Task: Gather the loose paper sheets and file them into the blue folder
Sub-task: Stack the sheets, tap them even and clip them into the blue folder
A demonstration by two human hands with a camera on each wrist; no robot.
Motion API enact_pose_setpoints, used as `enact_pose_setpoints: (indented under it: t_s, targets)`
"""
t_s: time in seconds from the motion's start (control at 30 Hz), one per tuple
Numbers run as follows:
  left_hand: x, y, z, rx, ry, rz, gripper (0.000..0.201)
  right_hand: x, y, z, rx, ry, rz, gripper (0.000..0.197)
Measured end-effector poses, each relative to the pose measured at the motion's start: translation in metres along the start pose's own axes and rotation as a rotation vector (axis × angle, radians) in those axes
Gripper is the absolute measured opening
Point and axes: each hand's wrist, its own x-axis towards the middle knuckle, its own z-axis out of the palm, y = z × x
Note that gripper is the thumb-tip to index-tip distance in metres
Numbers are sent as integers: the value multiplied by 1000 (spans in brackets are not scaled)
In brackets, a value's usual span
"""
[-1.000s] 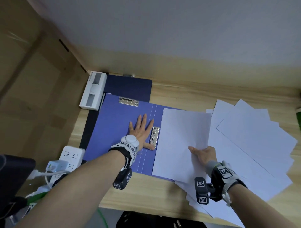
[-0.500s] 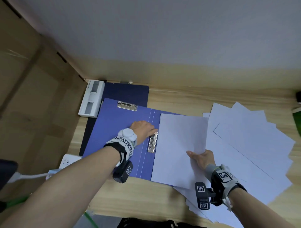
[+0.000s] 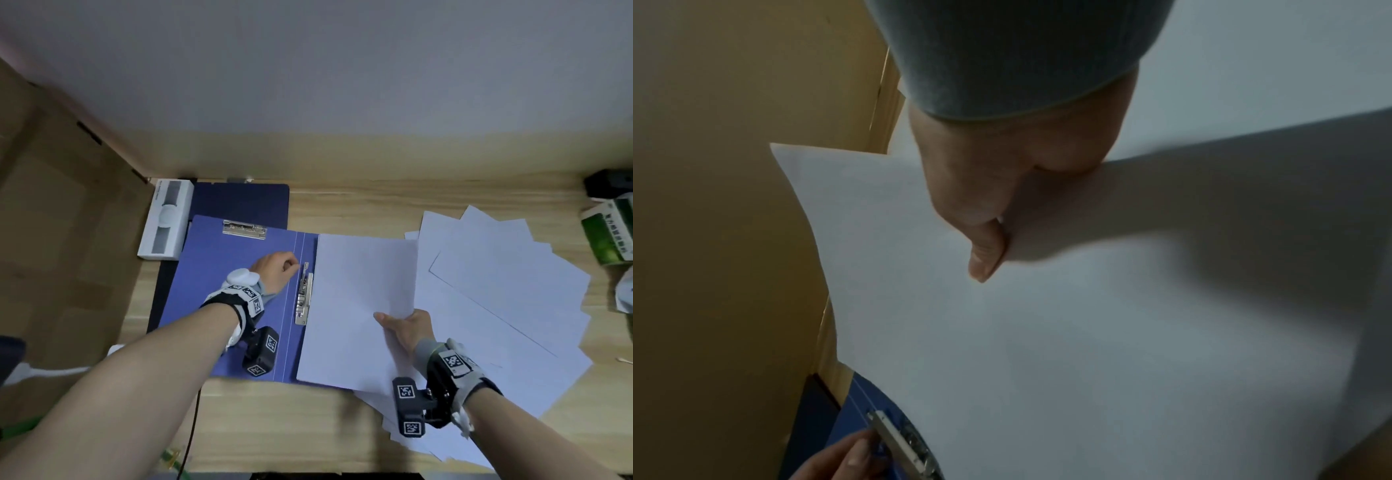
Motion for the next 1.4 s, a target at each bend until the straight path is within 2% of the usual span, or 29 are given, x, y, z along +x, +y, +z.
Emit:
enact_pose_setpoints:
  t_s: [0.23,0.43,0.53,0.67,0.8,0.87,0.93,1.0,1.4]
  targets:
    - [2,-4,12,-73,14,25,15,3,3,14,-40,-4,17,26]
    - [0,-3,18,-214,41,-35,5,3,9,16,-63,-3,46,36]
    - [-2,-1,17,-260,17,-70,10,5,5,16,-90,-16,48,37]
    - [-12,4,13,-416,-44,-173,28,5,-5,14,-141,-24,56,34]
    - [-33,7,-3,-526,-48,-206,23,-4,-9,12,-98,4,74,24]
    - [-42,6,-6,-588,-73,-196,24,-6,-9,8,-32,40,17,18]
    - [-52,7,-8,-645,-85,-203,21,-7,-9,4,4,92,-63,31]
    - [-60,6,-9,-692,-99,-206,13,-6,-9,2,21,134,-84,36]
    - [-88,0,8,-650,-81,-206,13,9,-1,5,-66,167,-115,13]
